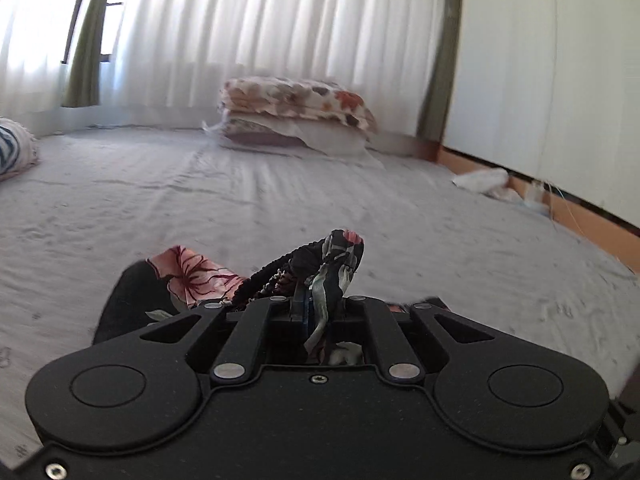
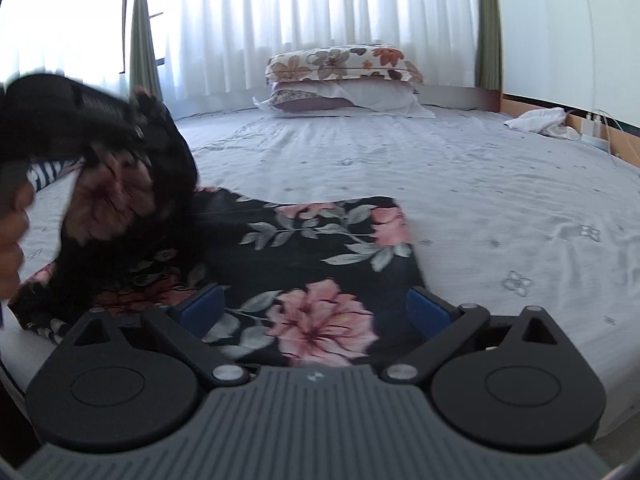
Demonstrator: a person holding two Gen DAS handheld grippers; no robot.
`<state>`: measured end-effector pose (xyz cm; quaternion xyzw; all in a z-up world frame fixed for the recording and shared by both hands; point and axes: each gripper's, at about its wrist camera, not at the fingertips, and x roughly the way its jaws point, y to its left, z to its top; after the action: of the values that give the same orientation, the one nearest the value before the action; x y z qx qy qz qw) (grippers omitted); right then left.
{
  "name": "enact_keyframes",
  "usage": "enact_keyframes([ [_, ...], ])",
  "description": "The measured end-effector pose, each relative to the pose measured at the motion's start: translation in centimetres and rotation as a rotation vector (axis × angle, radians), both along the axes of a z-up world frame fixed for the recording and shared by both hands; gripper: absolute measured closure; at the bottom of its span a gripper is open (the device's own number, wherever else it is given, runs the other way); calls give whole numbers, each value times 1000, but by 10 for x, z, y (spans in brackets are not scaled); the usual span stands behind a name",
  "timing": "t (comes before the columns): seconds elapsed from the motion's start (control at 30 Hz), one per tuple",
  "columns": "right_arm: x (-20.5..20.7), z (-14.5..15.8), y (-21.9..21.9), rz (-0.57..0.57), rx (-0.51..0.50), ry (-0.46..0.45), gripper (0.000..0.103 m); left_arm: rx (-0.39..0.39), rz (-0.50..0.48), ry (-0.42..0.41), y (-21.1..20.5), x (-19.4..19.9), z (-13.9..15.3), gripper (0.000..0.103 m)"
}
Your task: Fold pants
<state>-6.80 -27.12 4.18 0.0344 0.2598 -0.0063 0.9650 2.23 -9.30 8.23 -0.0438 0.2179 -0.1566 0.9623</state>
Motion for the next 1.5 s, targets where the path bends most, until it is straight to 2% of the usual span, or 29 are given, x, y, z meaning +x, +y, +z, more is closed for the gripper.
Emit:
enact_keyframes([
  [0.13,-5,-1,-24,-65,-4,-5,0,88,-64,43,-47,-6,-32,95],
  [0.3,-8,-3,-44,-135,5,-13,0,143,-147,88,-73,-26,-60,95],
  [0.37,-10,-3,-50,-153,5,-15,0,137,-174,98,-74,-31,-60,95],
  [0.43,-11,-3,-53,-166,-4,-14,0,141,-207,70,-76,-39,-55,95],
  [0.57,-11,-4,-59,-188,-8,-9,0,208,-271,24,-89,-52,-47,95],
  [0.77,-10,-10,-60,-245,-56,26,1,168,-335,174,-98,-34,-66,92],
  [0.83,-12,-13,-61,-252,-60,41,1,172,-359,193,-99,-31,-72,92],
  [0.9,-14,-14,-62,-260,-66,52,1,187,-387,193,-101,-32,-73,89],
  [1.0,-17,-11,-63,-269,-74,47,1,145,-412,199,-89,-37,-65,76],
  [1.03,-18,-9,-63,-276,-81,41,1,125,-414,208,-84,-38,-62,69],
  [1.07,-19,-7,-64,-283,-85,36,1,102,-426,212,-76,-41,-57,55],
  [1.1,-18,-5,-65,-288,-87,33,1,82,-433,210,-67,-44,-53,49],
  [1.17,-17,0,-65,-299,-100,21,1,63,-427,205,-50,-51,-48,40],
  [1.23,-14,4,-64,-302,-107,8,1,74,-415,213,-35,-57,-44,37],
  [1.33,-8,11,-58,-287,-94,-16,1,77,-361,170,-9,-69,-38,34],
  [1.43,-2,17,-43,-221,-73,-38,1,72,-233,138,22,-72,-34,32],
  [1.5,6,17,-29,-165,-63,-42,1,101,-105,117,41,-71,-35,38],
])
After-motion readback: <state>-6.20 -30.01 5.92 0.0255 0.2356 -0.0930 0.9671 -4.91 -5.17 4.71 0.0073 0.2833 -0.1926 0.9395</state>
